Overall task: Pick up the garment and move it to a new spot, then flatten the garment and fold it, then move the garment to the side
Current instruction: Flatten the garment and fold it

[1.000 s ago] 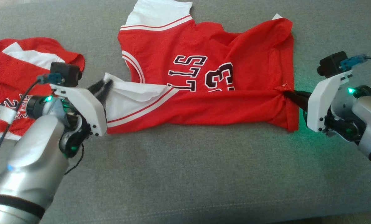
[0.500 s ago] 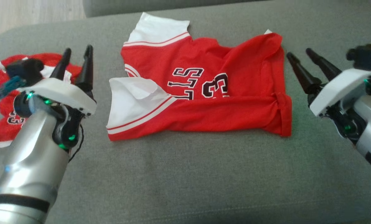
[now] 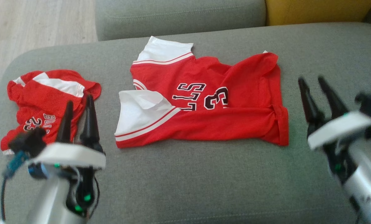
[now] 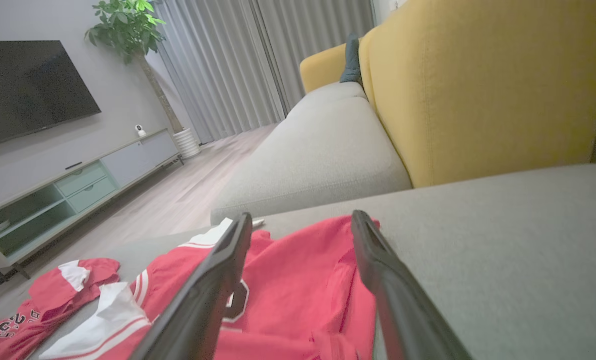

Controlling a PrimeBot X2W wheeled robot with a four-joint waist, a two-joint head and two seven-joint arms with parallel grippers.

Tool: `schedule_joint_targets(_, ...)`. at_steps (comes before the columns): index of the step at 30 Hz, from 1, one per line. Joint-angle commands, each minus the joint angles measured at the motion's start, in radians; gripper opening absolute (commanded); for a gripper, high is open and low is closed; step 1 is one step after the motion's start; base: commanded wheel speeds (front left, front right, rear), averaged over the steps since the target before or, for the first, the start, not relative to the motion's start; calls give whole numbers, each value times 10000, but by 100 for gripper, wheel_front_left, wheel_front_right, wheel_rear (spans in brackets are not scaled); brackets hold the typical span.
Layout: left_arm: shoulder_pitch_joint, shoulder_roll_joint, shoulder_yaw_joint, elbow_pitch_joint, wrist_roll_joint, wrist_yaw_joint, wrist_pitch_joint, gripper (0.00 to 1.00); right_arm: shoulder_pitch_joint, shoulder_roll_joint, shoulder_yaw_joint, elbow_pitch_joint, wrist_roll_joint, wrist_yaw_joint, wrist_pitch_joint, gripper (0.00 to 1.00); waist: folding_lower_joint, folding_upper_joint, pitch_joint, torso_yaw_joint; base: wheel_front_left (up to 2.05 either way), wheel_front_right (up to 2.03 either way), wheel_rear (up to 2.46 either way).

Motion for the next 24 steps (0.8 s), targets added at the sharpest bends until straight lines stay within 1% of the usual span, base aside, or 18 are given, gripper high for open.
schedule_joint_targets(1, -226, 70, 528, -503, 199, 41, -120, 100, 301, 116, -333, -395, -353, -7, -106, 100, 0, -1, -63, 34, 0, 0, 0)
schedule_joint_targets(4, 467, -302, 680, -837, 609, 35, -120, 100, 1265, 773, -1432, -789, -1336, -7, -107, 100, 0, -1, -121, 27, 0, 0, 0)
schedule_joint_targets(7, 942, -658, 802, -937, 899, -29, -121, 100, 2010, 1414, -2263, -1053, -2150, -7, -107, 100, 0, -1, -152, 5, 0, 0, 0)
schedule_joint_targets(12, 937, -860, 713, -568, 1614, -188, -121, 100, 2560, 2210, -3103, -1361, -3110, -7, -76, 100, 0, -1, -58, -96, 0, 0, 0)
schedule_joint_targets(16, 554, -899, 464, 400, 1898, -109, -73, 100, 2682, 2630, -3413, -1653, -3591, -7, 208, 100, 0, -1, 166, -287, 0, 0, 0)
schedule_joint_targets(18, 278, -845, 364, 1019, 2056, 0, 99, 100, 2694, 2792, -3561, -1801, -3759, -7, 324, 100, 0, -1, 310, -420, 0, 0, 0)
schedule_joint_targets(24, -507, -635, 179, 2828, 2438, 346, 582, 100, 2750, 3067, -3894, -2213, -4030, -7, 561, 100, 0, -1, 699, -823, 0, 0, 0)
